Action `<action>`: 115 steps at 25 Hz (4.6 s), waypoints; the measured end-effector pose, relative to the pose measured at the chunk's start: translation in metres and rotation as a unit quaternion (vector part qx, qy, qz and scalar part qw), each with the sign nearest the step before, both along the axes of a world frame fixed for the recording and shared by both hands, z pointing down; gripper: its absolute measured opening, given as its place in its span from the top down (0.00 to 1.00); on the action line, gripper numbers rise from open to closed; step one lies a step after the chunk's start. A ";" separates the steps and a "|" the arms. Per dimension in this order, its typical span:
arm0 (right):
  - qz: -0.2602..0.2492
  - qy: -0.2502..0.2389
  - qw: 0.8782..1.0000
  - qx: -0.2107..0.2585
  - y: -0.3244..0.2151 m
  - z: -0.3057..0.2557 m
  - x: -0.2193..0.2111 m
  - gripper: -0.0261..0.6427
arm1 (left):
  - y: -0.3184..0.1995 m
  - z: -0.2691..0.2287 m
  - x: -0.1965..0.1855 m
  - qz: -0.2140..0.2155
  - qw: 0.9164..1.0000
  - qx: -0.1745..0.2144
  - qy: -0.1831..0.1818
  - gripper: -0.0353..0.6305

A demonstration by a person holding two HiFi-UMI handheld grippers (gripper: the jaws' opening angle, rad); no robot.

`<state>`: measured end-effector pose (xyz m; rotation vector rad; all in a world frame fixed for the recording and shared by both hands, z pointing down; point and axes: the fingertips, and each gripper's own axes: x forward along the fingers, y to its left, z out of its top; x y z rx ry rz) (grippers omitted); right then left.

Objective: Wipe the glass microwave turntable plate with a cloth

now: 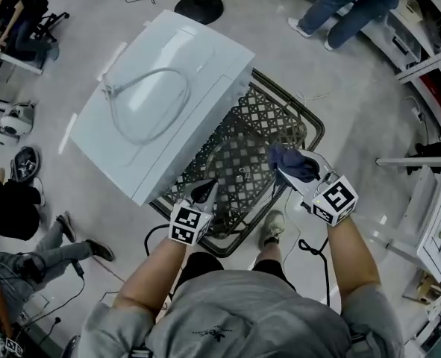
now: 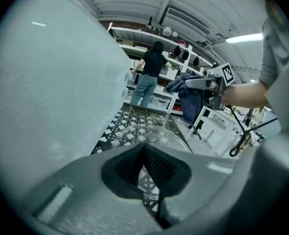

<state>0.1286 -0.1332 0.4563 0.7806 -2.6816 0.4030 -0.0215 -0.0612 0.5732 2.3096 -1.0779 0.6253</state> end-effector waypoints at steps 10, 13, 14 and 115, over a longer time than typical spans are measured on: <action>-0.020 0.016 1.000 -0.004 -0.015 0.064 -0.017 0.73 | 0.011 0.031 0.001 0.033 0.999 0.026 -0.006 0.95; -0.026 0.020 0.999 -0.001 -0.019 0.077 -0.022 0.73 | 0.014 0.042 0.005 0.045 0.998 0.029 -0.014 0.95; -0.028 0.021 0.999 0.000 -0.019 0.080 -0.023 0.73 | 0.014 0.045 0.005 0.048 0.998 0.029 -0.020 0.95; -0.213 0.388 0.896 -0.034 -0.002 0.185 -0.012 0.73 | 0.026 0.077 0.010 0.078 0.992 0.005 -0.095 0.95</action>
